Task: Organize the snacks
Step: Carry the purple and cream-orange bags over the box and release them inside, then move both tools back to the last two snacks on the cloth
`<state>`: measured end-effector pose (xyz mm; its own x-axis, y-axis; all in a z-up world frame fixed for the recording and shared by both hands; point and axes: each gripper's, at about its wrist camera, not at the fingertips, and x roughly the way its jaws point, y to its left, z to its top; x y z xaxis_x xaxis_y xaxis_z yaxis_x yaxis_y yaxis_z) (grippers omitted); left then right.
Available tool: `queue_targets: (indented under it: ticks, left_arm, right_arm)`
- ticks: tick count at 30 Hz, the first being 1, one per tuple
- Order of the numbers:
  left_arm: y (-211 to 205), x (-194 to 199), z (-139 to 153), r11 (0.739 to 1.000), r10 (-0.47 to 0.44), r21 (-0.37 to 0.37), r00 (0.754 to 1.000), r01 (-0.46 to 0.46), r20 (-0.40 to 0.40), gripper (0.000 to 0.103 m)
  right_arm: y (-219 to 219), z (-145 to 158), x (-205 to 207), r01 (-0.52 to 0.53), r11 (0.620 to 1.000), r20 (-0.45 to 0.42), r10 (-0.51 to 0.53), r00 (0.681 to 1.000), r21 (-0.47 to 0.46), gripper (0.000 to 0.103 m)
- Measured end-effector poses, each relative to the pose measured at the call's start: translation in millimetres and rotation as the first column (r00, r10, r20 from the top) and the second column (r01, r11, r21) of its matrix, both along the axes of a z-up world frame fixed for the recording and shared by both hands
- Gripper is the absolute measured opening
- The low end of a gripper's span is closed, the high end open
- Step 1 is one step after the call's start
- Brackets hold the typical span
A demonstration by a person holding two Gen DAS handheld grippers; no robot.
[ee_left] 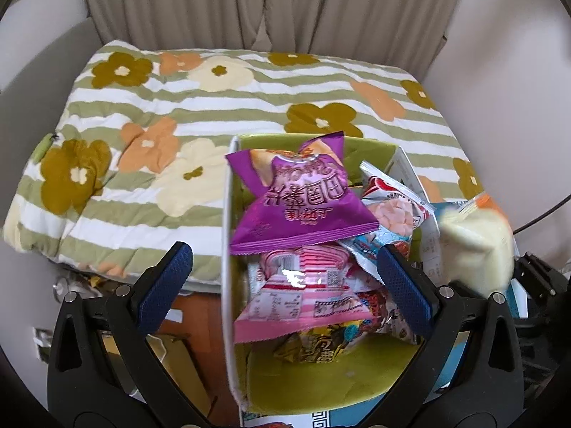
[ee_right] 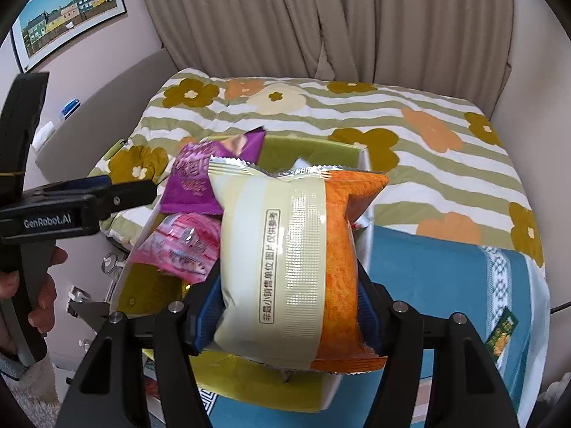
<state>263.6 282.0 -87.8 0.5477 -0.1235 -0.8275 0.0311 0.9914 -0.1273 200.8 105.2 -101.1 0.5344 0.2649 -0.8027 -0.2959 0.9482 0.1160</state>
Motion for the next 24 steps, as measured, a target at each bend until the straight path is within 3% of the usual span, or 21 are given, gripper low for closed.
queue_targets:
  ticks: [1,3,4,9,13,24]
  left_arm:
    - [3.8,-2.9,-0.8,1.000,0.005,-0.004,1.000,-0.005,0.001,0.102]
    - [6.9,-9.0,-3.7,1.000,0.011,-0.019,1.000,-0.011,0.002,0.102]
    - [8.0,-11.7,-6.5,1.000,0.015,-0.024,1.000,-0.015,-0.004,0.102]
    - [14.0,-21.7,-20.5,0.999,0.028,-0.024,0.999,-0.029,-0.036,0.102]
    - [8.9,-28.3,-21.7,0.999,0.015,-0.034,0.999,-0.016,-0.036,0.102]
    - [-35.9,-54.2,8.8,1.000,-0.007,-0.019,0.999,0.008,0.036,0.102]
  right_arm:
    - [1.9,-1.3,-1.2,-0.011,1.000,0.002,0.011,1.000,0.008,0.070]
    - [6.2,-3.8,-7.2,-0.045,0.998,0.032,0.044,0.999,0.040,0.099]
    - [7.9,-4.6,-10.1,-0.054,0.997,0.048,0.052,0.998,0.049,0.103]
    - [4.7,-8.8,-20.7,-0.061,0.995,0.074,0.055,0.996,0.081,0.103]
    - [4.3,-8.3,-24.6,-0.040,0.998,0.073,0.036,0.997,0.054,0.102]
    - [-29.1,24.8,-46.9,0.016,1.000,0.138,-0.018,0.990,0.016,0.103]
